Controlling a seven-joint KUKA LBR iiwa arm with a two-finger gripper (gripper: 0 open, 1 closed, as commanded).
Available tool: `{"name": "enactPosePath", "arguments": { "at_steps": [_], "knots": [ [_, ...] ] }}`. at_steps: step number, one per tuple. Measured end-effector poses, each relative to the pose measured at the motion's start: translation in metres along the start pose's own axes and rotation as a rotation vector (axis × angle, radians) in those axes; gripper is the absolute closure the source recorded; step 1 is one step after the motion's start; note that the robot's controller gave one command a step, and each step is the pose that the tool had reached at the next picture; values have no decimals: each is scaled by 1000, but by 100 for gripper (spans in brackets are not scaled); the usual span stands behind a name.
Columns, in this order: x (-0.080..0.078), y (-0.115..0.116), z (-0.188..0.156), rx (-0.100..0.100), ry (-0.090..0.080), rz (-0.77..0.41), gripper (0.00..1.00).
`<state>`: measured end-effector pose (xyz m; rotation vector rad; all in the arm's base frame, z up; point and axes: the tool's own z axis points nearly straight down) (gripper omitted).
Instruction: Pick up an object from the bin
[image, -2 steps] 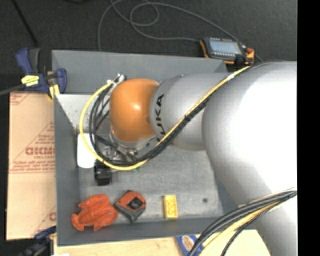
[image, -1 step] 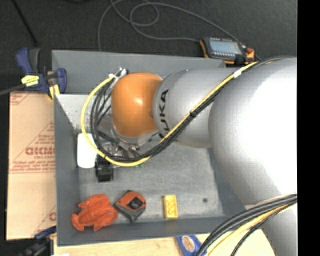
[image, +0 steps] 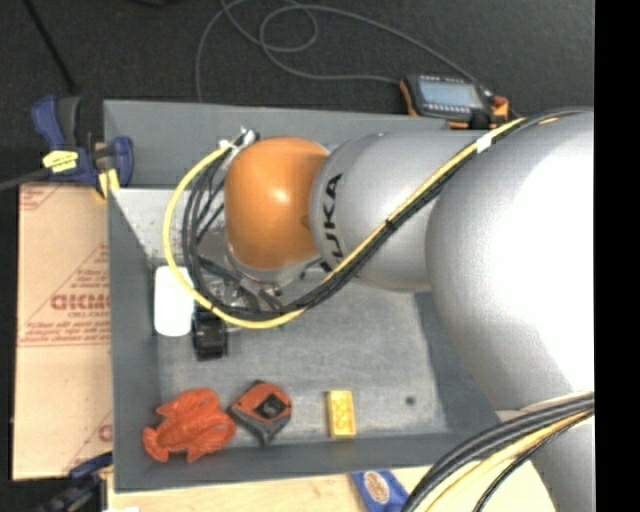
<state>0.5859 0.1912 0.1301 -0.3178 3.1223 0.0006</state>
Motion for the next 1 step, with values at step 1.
{"name": "enactPosePath", "arguments": {
  "at_steps": [1],
  "knots": [
    [2, 0, -20, 1, 7, 0, 100]
  ]
}}
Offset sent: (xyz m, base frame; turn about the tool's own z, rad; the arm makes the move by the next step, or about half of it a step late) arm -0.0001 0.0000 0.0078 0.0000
